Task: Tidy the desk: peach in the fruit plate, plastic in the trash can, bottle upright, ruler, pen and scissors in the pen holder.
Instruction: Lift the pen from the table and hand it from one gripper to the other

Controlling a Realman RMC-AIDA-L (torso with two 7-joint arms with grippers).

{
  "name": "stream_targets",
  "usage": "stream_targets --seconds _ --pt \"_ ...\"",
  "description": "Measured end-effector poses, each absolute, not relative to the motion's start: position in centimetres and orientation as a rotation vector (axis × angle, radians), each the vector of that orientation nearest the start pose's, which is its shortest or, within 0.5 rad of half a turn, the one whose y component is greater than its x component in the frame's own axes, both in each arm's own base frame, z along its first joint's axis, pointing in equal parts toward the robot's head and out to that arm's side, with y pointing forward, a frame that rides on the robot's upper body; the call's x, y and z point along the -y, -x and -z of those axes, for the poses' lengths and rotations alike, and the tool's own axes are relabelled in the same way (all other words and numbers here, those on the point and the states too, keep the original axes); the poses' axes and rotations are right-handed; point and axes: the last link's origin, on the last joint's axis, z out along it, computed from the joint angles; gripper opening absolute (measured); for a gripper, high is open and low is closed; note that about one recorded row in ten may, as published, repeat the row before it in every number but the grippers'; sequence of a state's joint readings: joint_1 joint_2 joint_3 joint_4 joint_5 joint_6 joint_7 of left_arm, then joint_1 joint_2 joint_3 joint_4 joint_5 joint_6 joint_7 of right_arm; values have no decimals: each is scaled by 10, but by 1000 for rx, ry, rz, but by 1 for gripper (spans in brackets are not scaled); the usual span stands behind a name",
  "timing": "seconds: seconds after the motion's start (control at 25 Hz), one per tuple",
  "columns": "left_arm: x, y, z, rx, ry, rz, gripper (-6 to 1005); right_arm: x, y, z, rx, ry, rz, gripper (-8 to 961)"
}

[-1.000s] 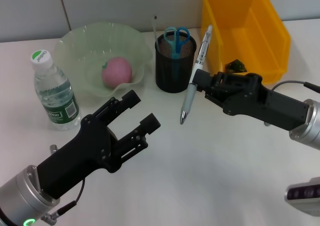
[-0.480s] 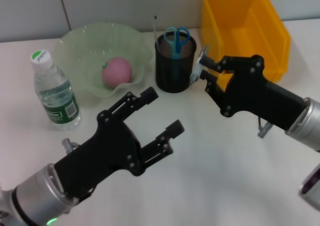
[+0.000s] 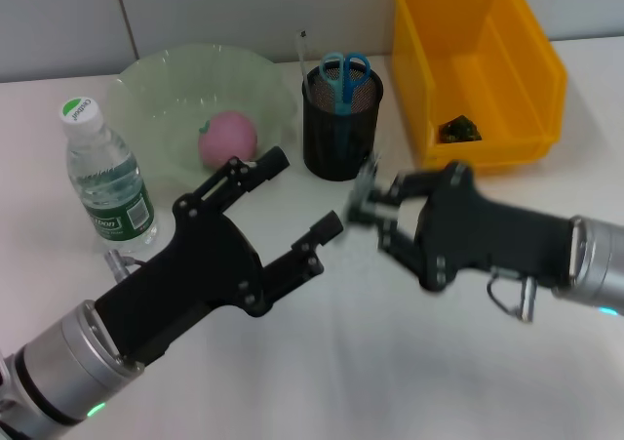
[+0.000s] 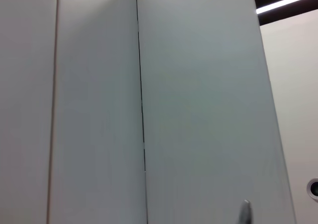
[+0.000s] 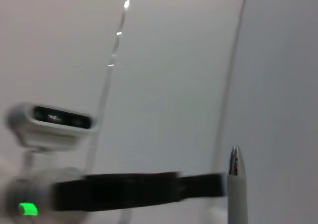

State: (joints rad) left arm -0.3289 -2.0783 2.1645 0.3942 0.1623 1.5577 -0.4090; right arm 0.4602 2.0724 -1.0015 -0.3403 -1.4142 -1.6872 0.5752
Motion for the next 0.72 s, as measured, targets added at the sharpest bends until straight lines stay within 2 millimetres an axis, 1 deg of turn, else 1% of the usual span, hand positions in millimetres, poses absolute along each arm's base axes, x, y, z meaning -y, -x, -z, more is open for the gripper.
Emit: stream_targets --seconds 0.12,0.4,0.56,0.6,0.72 --pt "-249 212 71 86 2273 1367 737 -279 -241 33 9 2616 -1137 120" --pt "-246 215 73 140 2314 1381 733 -278 -244 31 -130 2677 -1139 119" --pt "-244 215 75 177 2351 1393 731 -281 -244 34 -150 2724 -1086 119" --pt "-247 216 77 224 2392 1386 731 -282 -244 35 -149 2730 -1074 119" --pt "-250 217 78 246 2410 1373 729 -285 -244 39 -144 2763 -1035 119"
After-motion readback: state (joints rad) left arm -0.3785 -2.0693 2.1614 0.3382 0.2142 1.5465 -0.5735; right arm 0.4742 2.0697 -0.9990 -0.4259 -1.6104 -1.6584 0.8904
